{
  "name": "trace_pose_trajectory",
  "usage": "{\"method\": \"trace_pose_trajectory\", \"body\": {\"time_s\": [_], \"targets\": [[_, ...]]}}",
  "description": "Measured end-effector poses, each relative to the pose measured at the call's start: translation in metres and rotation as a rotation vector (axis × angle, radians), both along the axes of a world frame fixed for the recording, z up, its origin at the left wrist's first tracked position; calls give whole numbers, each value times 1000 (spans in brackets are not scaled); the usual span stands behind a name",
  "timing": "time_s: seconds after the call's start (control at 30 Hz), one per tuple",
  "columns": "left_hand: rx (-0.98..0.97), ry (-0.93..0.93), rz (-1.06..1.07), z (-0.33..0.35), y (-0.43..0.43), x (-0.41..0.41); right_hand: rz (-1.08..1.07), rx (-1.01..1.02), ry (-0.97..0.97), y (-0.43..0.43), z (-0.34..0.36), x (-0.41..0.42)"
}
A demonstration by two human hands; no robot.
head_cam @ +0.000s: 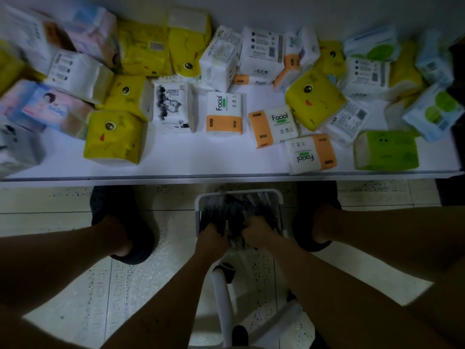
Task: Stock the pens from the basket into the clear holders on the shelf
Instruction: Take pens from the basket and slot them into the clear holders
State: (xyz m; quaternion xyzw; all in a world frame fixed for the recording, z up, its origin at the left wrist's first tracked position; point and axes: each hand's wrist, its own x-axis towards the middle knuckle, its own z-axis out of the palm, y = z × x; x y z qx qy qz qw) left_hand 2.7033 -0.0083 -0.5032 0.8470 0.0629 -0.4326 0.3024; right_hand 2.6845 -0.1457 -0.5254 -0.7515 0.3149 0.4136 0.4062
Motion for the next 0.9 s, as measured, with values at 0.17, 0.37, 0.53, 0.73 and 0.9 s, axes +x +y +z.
{"method": "trace_pose_trajectory", "body": {"time_s": [0.17,0.37,0.53,0.73,0.9], "targets": [[50,18,109,15,-1,6,-48,-121,-155,-7,21,-2],[-49,-16,160,30,2,7,-62,-159,-289,-5,57,3],[-196,15,280,63,4,1,-162,-104,-360,-1,83,-2],[-398,-213,285,115,8,2,-187,-109,-514,0,127,-3],[-434,-440,279,158,9,22,-255,-33,-788,10,187,14]]}}
